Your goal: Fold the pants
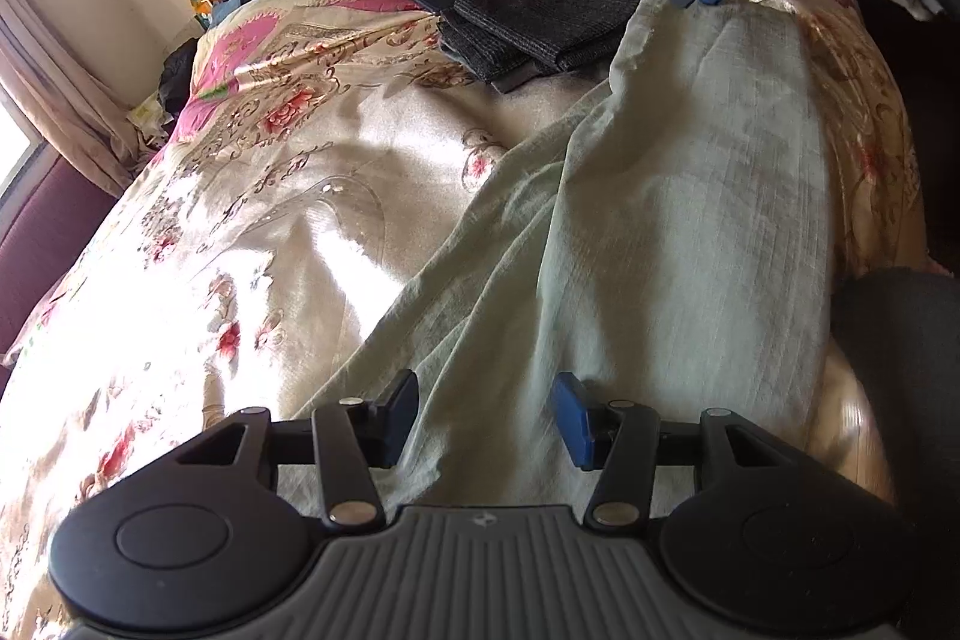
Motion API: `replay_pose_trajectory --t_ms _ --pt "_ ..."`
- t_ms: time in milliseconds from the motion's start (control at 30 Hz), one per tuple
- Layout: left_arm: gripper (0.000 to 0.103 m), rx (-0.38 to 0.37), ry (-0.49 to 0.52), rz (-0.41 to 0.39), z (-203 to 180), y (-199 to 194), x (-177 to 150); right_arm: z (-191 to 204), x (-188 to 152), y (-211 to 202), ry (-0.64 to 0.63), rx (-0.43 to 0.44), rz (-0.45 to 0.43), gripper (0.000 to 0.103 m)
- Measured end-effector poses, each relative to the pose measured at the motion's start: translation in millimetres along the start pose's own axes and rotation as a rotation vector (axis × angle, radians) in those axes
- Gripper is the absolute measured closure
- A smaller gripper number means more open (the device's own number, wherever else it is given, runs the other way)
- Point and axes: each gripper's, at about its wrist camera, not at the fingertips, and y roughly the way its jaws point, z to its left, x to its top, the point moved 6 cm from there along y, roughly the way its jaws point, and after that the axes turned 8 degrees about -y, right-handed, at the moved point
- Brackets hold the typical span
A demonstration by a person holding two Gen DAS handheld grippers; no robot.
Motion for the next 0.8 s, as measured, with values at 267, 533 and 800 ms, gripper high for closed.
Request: replay_pose_trajectory --t_ms 267,533,800 --pt "0.039 -0.079 0.039 -0.065 -23.5 4.9 48.7 7.4 -5.0 1.7 -0.034 0.110 0.007 0.102" --pt "0.039 -0.171 0.155 -0.077 -72.6 39.6 97.7 0.5 -14.1 -40.2 -0.046 0.135 -0.136 0.093" --pt "0.039 -0.252 0.153 -0.075 -97.8 76.5 152.3 -40.5 -42.8 -44.6 0.141 0.080 -0.130 0.068"
